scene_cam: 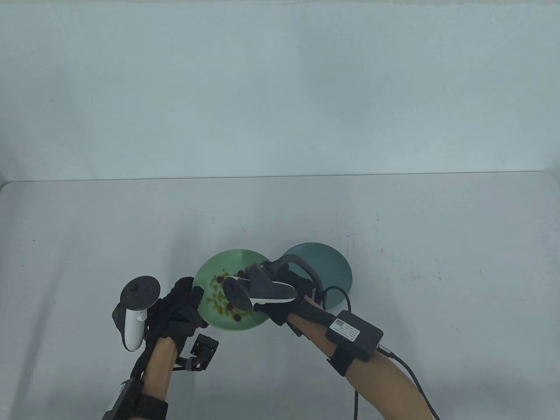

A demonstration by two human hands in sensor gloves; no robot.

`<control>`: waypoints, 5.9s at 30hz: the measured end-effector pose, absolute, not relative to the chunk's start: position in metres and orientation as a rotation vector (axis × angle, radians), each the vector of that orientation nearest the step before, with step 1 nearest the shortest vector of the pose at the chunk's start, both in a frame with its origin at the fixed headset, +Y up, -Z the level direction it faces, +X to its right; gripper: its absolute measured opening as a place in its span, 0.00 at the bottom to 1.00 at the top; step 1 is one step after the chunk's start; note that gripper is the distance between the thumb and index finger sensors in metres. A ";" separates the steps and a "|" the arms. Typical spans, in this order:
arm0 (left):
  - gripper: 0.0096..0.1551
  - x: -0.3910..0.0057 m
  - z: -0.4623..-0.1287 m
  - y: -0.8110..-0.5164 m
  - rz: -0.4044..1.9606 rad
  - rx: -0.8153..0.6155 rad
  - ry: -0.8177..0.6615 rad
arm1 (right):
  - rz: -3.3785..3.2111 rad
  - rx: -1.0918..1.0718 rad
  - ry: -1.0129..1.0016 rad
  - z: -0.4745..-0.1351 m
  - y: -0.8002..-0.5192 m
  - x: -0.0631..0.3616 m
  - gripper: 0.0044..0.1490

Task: Pick cranberries with hand pinch into plate

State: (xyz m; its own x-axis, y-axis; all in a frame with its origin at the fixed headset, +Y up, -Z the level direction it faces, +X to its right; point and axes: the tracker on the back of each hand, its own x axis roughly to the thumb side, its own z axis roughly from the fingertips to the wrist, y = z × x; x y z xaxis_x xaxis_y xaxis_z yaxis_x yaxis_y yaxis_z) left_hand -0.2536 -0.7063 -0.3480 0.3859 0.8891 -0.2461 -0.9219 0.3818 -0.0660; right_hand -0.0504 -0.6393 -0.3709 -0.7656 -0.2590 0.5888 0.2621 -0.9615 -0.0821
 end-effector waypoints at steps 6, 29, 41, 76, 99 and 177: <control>0.30 -0.254 -0.348 -0.706 1.169 -0.206 0.183 | -2.685 -0.927 0.006 -0.367 -0.641 -0.053 0.29; 0.30 -0.256 -0.348 -0.706 1.183 -0.200 0.176 | -2.771 -0.993 -0.076 -0.373 -0.641 -0.050 0.32; 0.30 -0.255 -0.348 -0.707 1.164 -0.202 0.177 | -2.826 -0.968 -0.040 -0.378 -0.619 -0.038 0.31; 0.30 -0.256 -0.348 -0.705 1.162 -0.188 0.181 | -3.042 -0.307 -0.388 -0.465 -0.710 0.063 0.30; 0.30 -0.256 -0.349 -0.705 1.161 -0.188 0.180 | -2.990 -0.331 -0.293 -0.459 -0.668 0.066 0.30; 0.30 -0.259 -0.349 -0.707 1.213 -0.177 0.185 | -2.720 -0.942 -0.106 -0.380 -0.637 -0.061 0.36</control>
State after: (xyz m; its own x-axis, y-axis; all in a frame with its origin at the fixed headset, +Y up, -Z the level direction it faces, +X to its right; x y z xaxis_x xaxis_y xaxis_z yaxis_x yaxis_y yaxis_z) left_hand -0.2592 -0.7066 -0.3491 0.3392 0.9107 -0.2358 -0.9395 0.3405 -0.0365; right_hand -0.0613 -0.6365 -0.3798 -0.7557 -0.2202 0.6168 0.2676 -0.9634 -0.0161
